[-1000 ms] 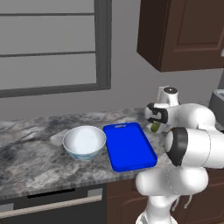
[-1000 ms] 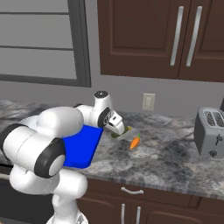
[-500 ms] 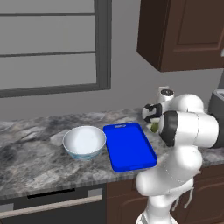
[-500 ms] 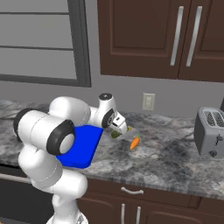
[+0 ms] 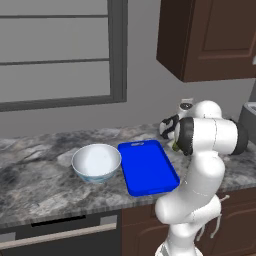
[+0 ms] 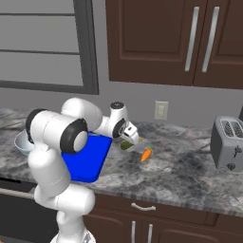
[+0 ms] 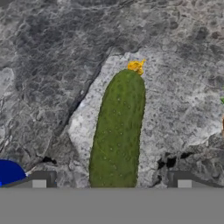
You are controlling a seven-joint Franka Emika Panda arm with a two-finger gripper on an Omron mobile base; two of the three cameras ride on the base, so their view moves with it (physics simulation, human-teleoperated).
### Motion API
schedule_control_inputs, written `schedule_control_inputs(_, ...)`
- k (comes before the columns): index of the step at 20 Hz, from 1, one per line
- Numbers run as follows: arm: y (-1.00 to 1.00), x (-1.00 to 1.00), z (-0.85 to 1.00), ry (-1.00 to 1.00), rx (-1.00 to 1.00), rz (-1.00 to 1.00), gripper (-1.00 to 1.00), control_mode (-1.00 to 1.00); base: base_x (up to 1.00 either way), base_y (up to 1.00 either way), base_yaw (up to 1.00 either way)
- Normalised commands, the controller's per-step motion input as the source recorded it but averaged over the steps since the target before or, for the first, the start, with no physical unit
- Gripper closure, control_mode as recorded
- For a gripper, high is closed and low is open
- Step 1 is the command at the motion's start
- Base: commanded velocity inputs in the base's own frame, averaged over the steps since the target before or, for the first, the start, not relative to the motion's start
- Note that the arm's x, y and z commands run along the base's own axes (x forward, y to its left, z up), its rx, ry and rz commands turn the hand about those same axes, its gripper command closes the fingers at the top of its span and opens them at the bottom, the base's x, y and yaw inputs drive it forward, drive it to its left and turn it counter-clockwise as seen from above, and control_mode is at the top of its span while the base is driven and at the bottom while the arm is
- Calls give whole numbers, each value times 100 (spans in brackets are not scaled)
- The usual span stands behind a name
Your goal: Place the two vegetables and bowl onto the tray for setting up a vegetable dip station.
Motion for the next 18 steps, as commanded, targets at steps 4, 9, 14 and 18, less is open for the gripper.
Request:
schedule_control_inputs(4,-12,9,-18,0,0,0,-100,-100,0,0,0)
schedule_control_inputs(9,-10,7,-16,0,0,0,-100,-100,0,0,0)
schedule_control_inputs(14,-3,5,-18,0,0,0,-100,-100,0,0,0)
schedule_control_inputs(18,0,4,-14,0,0,0,-100,-100,0,0,0)
